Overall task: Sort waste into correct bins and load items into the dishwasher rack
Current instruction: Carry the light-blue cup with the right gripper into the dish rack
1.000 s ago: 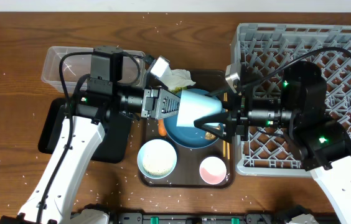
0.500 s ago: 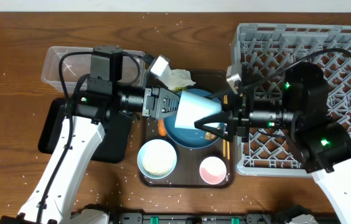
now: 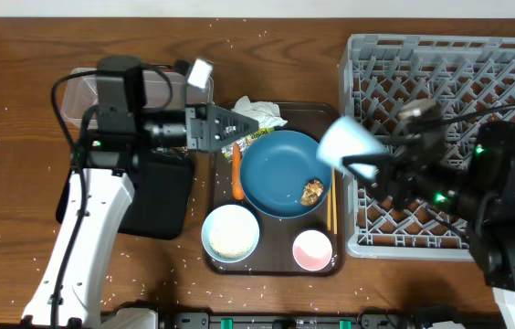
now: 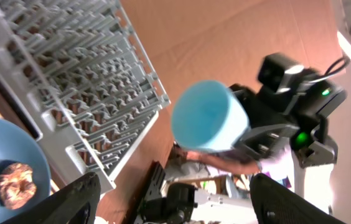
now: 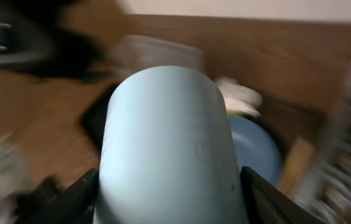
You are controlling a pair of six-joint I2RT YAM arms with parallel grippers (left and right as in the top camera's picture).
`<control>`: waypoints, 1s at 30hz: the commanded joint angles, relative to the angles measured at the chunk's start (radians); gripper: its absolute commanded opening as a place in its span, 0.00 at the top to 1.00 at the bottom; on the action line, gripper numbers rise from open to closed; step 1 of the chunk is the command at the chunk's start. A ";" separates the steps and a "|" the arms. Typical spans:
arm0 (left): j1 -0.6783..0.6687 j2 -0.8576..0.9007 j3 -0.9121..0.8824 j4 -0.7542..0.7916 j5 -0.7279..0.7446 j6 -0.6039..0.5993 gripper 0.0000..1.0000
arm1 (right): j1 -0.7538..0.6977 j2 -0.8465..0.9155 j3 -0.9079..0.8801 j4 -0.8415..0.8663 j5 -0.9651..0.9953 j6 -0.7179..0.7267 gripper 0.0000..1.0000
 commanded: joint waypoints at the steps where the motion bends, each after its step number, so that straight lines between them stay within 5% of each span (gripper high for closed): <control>1: 0.027 -0.007 0.016 0.005 -0.014 -0.055 0.27 | -0.090 0.006 0.014 -0.062 0.178 0.029 0.52; 10: 0.027 -0.116 0.016 -0.087 -0.321 -0.056 0.38 | -0.320 0.073 0.014 -0.242 0.238 0.056 0.56; 21: -0.010 -0.255 0.016 -0.576 -1.008 0.082 0.38 | -0.614 0.145 0.014 -0.370 0.514 0.116 0.52; 30: -0.108 -0.252 0.015 -0.632 -1.145 0.086 0.38 | -0.737 0.249 0.014 -0.370 0.521 0.115 0.52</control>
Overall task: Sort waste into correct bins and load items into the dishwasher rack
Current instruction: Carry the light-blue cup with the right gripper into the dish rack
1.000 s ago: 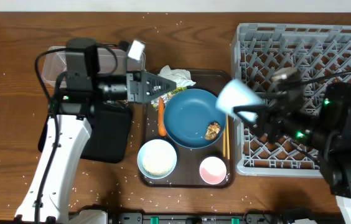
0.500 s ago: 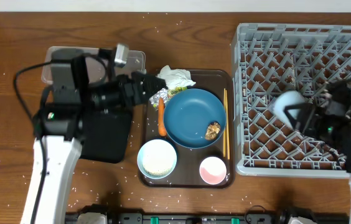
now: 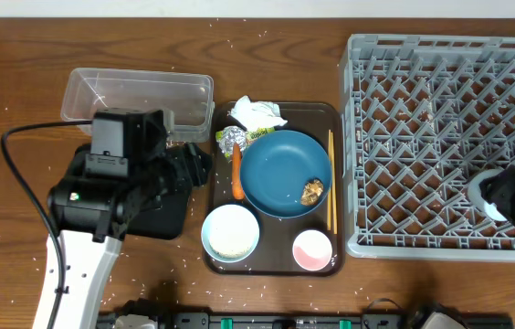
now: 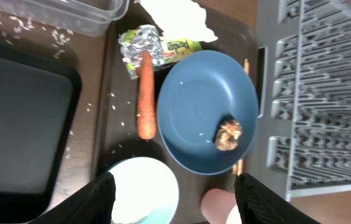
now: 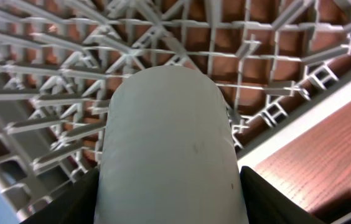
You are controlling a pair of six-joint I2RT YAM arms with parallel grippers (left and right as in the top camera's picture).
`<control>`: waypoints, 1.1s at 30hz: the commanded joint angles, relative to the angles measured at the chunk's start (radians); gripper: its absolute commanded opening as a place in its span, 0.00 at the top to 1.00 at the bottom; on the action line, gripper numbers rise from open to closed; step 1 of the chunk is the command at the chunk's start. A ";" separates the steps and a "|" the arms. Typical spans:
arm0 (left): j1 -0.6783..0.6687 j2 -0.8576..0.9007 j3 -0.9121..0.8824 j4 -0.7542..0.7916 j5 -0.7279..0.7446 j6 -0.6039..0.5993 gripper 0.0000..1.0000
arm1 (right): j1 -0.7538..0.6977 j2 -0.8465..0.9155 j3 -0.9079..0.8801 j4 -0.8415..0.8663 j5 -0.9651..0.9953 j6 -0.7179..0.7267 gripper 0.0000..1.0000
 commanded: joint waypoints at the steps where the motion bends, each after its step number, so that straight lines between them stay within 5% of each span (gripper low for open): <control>1: -0.035 -0.001 0.010 -0.002 -0.108 0.021 0.38 | -0.035 0.045 0.014 -0.003 0.023 0.014 0.52; 14: -0.087 0.000 0.010 -0.011 -0.118 0.030 0.37 | -0.067 0.204 0.014 0.017 0.013 0.033 0.55; 20: -0.087 0.000 0.010 -0.016 -0.118 0.043 0.37 | -0.067 0.232 0.014 0.037 -0.005 0.029 0.20; 33: -0.153 0.000 0.010 -0.029 -0.111 0.112 0.28 | -0.049 0.061 0.150 0.021 -0.349 -0.062 0.19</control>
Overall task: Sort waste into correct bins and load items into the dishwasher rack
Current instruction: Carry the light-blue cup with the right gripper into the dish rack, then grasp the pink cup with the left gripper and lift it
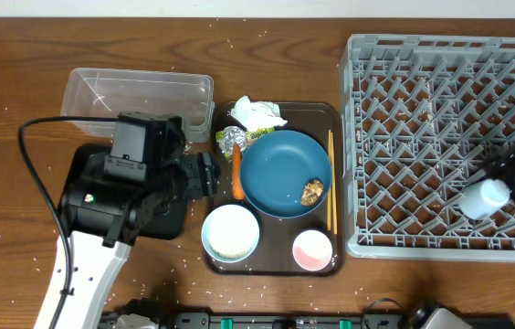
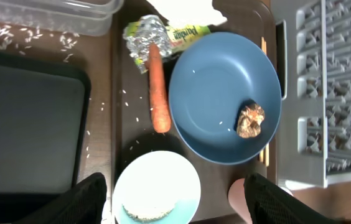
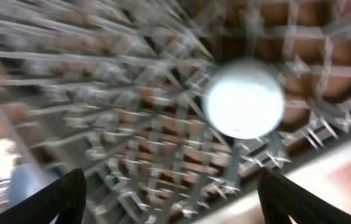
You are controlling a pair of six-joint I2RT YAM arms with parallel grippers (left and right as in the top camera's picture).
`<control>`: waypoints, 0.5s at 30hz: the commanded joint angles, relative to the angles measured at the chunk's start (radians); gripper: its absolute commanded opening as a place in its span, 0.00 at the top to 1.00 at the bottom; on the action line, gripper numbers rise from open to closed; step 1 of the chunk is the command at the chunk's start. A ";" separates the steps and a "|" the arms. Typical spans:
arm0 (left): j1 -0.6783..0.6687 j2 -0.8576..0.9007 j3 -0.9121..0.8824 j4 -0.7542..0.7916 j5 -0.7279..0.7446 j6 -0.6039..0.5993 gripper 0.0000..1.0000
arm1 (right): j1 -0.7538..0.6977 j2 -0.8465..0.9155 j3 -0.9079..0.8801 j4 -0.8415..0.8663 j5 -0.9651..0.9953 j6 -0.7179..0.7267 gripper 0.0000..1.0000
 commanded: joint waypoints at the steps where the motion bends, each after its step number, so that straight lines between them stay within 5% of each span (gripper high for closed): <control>1: -0.067 0.000 0.010 -0.002 -0.006 0.050 0.28 | 0.021 -0.098 0.049 0.007 -0.177 -0.042 0.19; 15: -0.541 0.198 0.009 0.055 -0.138 0.147 0.28 | 0.131 -0.195 0.048 0.026 -0.203 -0.051 0.16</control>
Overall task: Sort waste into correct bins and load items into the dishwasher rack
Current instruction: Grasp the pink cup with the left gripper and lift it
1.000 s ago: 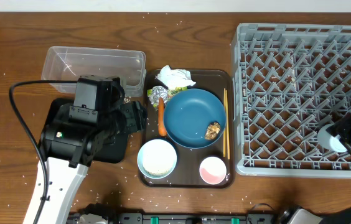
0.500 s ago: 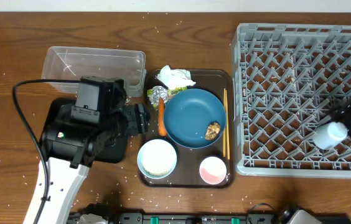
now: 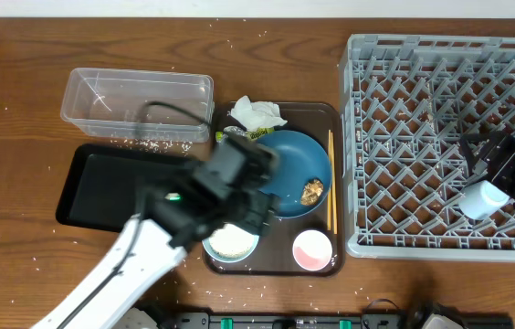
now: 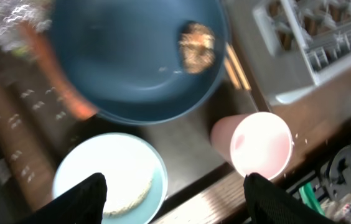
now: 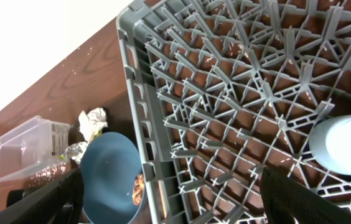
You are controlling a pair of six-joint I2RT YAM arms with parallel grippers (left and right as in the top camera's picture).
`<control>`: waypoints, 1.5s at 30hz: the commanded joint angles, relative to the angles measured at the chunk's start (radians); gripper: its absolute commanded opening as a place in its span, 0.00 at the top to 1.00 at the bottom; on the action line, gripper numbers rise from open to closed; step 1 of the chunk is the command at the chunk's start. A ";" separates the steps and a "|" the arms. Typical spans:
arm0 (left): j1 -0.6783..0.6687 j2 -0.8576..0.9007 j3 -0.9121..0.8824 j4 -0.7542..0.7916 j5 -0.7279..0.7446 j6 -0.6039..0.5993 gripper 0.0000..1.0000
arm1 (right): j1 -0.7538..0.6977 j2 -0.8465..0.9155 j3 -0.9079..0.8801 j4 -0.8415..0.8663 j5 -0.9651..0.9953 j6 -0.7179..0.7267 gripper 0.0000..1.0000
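A pale blue cup (image 3: 483, 198) stands upside down in the front right of the grey dishwasher rack (image 3: 440, 55); it also shows in the right wrist view (image 5: 348, 144). My right gripper (image 5: 170, 194) hangs open above the rack, apart from the cup. My left gripper (image 4: 174, 190) is open and empty over the brown tray (image 3: 331, 265), above the rice bowl (image 4: 110, 177) and beside the pink cup (image 4: 259, 144). The blue plate (image 4: 138, 56) holds a food scrap (image 4: 195, 38). My left arm hides the carrot and foil from overhead.
A clear plastic bin (image 3: 137, 105) and a black tray (image 3: 102, 187) lie left of the brown tray. A crumpled napkin (image 3: 257, 113) sits at the brown tray's back. Chopsticks (image 3: 331, 183) lie along its right side. Rice grains are scattered on the table.
My left arm has moved right, from over the black tray to over the brown tray's bowls. My right gripper now looks at the rack from farther off; the cup has stayed put.
At first my right gripper held the pale blue cup in the air left of the rack. Then it held the cup down in the rack's front right. Then the cup stood there let go. My left arm went from raised, to over the black tray, to the brown tray.
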 commanded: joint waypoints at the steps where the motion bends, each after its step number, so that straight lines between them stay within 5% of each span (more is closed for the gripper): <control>1: -0.111 0.081 0.009 0.028 -0.062 0.037 0.28 | 0.008 0.013 0.009 0.000 -0.003 -0.006 0.16; 9: -0.284 0.259 0.009 0.113 -0.078 0.058 0.30 | 0.008 0.030 0.008 -0.004 -0.003 -0.007 0.16; 20: -0.296 0.375 0.009 0.121 -0.082 0.083 0.43 | 0.008 0.030 0.008 -0.005 0.019 -0.007 0.16; 28: -0.296 0.406 0.009 0.125 -0.082 0.083 0.71 | 0.008 0.030 0.008 -0.005 0.019 -0.007 0.16; 31: -0.296 0.406 0.009 0.129 -0.082 0.083 0.94 | 0.008 0.030 0.008 -0.005 0.019 -0.007 0.16; 45: -0.296 0.407 -0.034 0.154 -0.082 0.082 0.84 | 0.008 0.030 0.008 -0.022 0.020 -0.008 0.16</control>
